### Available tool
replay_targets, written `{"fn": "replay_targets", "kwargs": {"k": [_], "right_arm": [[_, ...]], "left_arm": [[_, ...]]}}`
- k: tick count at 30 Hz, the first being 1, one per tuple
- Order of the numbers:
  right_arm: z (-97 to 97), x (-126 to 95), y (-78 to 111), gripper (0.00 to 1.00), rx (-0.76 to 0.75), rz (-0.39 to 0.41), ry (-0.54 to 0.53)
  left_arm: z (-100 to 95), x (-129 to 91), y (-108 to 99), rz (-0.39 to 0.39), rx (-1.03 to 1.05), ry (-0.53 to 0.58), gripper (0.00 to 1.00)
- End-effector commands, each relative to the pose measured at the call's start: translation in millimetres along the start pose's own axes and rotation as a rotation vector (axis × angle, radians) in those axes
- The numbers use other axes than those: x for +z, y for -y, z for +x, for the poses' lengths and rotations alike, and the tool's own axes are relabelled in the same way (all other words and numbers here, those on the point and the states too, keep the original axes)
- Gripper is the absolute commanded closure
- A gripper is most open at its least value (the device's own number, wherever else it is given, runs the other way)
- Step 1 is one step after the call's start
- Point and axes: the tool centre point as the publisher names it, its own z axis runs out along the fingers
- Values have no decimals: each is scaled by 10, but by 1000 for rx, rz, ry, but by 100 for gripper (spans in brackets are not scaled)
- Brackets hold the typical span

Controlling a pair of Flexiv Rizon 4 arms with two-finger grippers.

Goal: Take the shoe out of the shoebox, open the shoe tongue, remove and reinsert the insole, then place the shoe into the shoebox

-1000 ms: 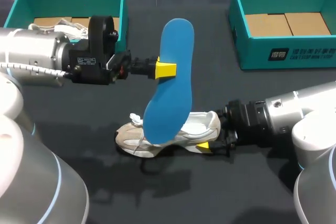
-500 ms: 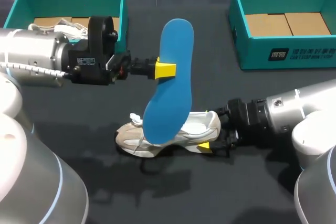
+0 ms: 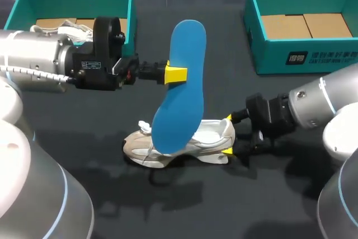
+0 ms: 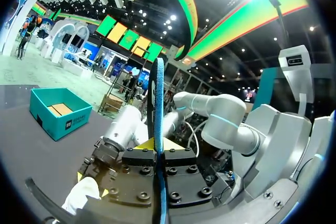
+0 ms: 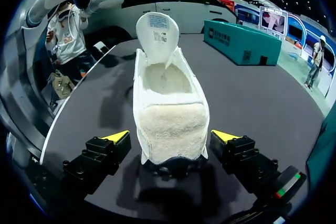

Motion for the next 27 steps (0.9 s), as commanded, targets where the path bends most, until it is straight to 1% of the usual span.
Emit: {"fn": "replay_targets", "kwargs": {"k": [1,6,8,9,22,24,27], "right_arm": [[19,-264,-128,0,22,273,-8],[16,-343,-209,0,72,443,6],[21,-359,-243,0,108,529,18],[27,-369,-266,0,132,604,39],[27,-369,-266,0,132,604,39],[51,-371,-329,0,164,670,71],[81,-384,-375,0,197,729,86]], "left_arm": [[2,14,-16,3,1,2,100],[2,14,-16,3,1,2,100],[2,14,-16,3,1,2,100],[2,14,-16,3,1,2,100],[2,14,-16,3,1,2,100],[2,14,-16,3,1,2,100],[2,14,-16,3,1,2,100]]}}
